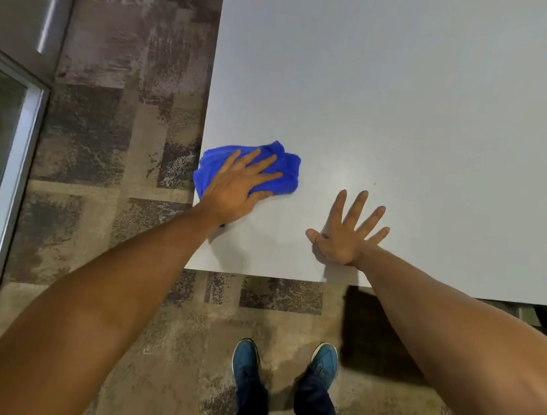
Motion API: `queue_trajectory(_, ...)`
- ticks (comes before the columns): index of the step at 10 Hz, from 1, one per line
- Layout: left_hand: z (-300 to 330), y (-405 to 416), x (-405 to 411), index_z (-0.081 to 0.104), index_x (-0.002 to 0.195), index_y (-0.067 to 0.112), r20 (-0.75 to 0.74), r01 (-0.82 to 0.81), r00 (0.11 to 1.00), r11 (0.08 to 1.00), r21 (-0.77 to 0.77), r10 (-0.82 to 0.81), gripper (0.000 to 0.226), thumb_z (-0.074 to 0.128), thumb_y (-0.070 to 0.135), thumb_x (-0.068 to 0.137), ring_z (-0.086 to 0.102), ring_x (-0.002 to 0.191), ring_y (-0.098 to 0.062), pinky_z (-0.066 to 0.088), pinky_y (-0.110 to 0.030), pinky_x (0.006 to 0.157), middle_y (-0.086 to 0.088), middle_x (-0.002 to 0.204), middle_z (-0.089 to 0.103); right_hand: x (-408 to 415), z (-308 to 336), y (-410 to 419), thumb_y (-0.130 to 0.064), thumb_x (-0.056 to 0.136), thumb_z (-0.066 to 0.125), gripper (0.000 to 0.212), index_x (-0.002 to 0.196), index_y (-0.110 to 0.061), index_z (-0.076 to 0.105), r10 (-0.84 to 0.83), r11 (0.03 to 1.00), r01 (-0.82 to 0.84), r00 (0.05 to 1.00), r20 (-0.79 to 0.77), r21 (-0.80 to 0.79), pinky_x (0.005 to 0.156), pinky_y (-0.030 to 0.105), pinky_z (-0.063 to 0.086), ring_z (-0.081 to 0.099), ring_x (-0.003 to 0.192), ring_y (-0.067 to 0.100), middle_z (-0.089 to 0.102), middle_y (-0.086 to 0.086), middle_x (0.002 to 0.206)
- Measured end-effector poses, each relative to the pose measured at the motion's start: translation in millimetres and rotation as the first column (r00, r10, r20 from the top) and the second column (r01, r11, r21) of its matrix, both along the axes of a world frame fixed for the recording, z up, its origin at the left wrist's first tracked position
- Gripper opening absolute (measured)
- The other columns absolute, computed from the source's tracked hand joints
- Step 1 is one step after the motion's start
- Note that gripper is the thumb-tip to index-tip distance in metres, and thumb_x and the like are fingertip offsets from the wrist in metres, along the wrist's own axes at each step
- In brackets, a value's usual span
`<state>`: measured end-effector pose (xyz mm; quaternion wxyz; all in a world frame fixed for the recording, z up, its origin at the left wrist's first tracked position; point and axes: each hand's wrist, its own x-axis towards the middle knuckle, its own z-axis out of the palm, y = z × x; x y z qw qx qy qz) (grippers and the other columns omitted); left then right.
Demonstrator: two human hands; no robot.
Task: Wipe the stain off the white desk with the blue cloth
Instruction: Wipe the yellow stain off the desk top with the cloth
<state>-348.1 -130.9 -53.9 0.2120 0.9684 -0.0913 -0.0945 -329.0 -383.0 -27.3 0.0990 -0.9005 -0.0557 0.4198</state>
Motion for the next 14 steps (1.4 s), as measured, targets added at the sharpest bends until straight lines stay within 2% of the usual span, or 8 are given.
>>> queue_trajectory(1,1.4,-5.3,-23.9,0.053,0.138,0.029,0.013,0.046,0.999,0.999,-0.021,-0.045,0.043,0.045,0.042,0.098,0.027,0.146,-0.029,0.011,-0.05,0.121,0.001,0.153,0.041,-3.6,5.3,-0.6,-0.088,0.028,-0.007,0.142,0.152,-0.023,-0.025,0.022,1.0,-0.022,1.0,0.001,0.002,0.105,0.077,-0.009,-0.022,0.142,0.053,-0.033,0.022,0.156)
queue_trajectory(2,4.5,-12.4,-59.8,0.056,0.136,0.028,0.036,0.075,0.997,0.997,-0.029,-0.074,0.042,0.056,0.037,0.094,0.029,0.145,-0.029,0.014,-0.052,0.12,0.002,0.152,0.042,-3.0,2.5,-0.2,-0.094,0.058,0.009,0.124,0.152,-0.021,-0.025,0.014,1.0,-0.014,1.0,0.01,0.01,0.105,0.077,-0.009,-0.023,0.142,0.053,-0.033,0.023,0.156)
queue_trajectory(3,5.8,-17.1,-83.1,0.055,0.136,0.03,-0.014,0.12,0.993,0.993,-0.005,-0.12,0.052,0.066,0.018,0.087,0.027,0.147,-0.029,0.011,-0.05,0.121,0.004,0.154,0.039,-3.1,-5.4,-2.9,-0.07,0.092,0.044,0.105,0.153,-0.02,-0.025,0.004,1.0,-0.004,0.999,0.051,0.001,0.106,0.078,-0.008,-0.022,0.142,0.054,-0.031,0.023,0.157)
queue_trajectory(5,21.8,-12.9,-155.7,0.067,0.123,0.015,-0.087,0.102,0.988,0.96,-0.262,-0.129,0.054,0.063,-0.015,0.078,0.035,0.141,-0.03,0.015,-0.05,0.119,-0.003,0.138,0.057,-3.8,-14.1,-3.5,-0.074,0.089,0.043,0.106,0.152,-0.024,-0.026,0.03,0.999,-0.029,0.997,0.076,-0.024,0.104,0.077,-0.01,-0.027,0.14,0.054,-0.035,0.019,0.156)
queue_trajectory(7,65.6,10.3,-153.5,0.066,0.118,0.008,-0.259,-0.181,0.965,0.823,-0.539,0.042,0.055,0.041,-0.017,0.077,0.062,0.115,-0.012,0.046,-0.028,0.102,-0.004,0.121,0.067,-2.7,-18.7,-4.7,-0.076,0.088,0.041,0.107,0.15,-0.025,-0.029,0.028,0.999,-0.026,0.996,0.081,-0.021,0.106,0.077,-0.009,-0.027,0.14,0.054,-0.036,0.019,0.156)
queue_trajectory(9,98.9,67.7,-91.6,0.063,0.112,0.032,0.027,-0.346,0.912,0.806,-0.481,0.408,0.068,0.038,-0.022,0.081,0.058,0.114,0.002,0.042,-0.018,0.105,0.021,0.119,0.063,-2.6,-23.0,-8.7,-0.081,0.085,0.035,0.107,0.149,-0.026,-0.031,0.052,0.998,-0.049,0.995,0.081,-0.032,0.105,0.076,-0.01,-0.032,0.138,0.053,-0.041,0.016,0.154)
queue_trajectory(10,89.2,90.8,-50.8,0.062,0.127,0.011,0.067,-0.424,0.887,0.864,-0.271,0.456,0.055,0.044,-0.017,0.083,0.053,0.125,-0.016,0.035,-0.021,0.111,-0.007,0.134,0.06,0.8,-19.7,-4.5,-0.072,0.09,0.044,0.106,0.151,-0.021,-0.026,0.031,0.999,-0.028,0.996,0.08,-0.038,0.104,0.078,-0.009,-0.021,0.142,0.054,-0.03,0.022,0.157)
queue_trajectory(14,18.0,59.4,-45.3,0.049,0.141,0.008,-0.113,-0.326,0.943,0.935,-0.138,0.312,0.045,0.051,0.0,0.097,0.021,0.148,-0.03,0.014,-0.031,0.12,-0.012,0.155,0.036,-1.3,-15.9,-3.2,-0.069,0.092,0.045,0.104,0.152,-0.021,-0.025,0.04,0.999,-0.036,0.996,0.078,-0.041,0.104,0.077,-0.011,-0.022,0.142,0.054,-0.031,0.022,0.157)
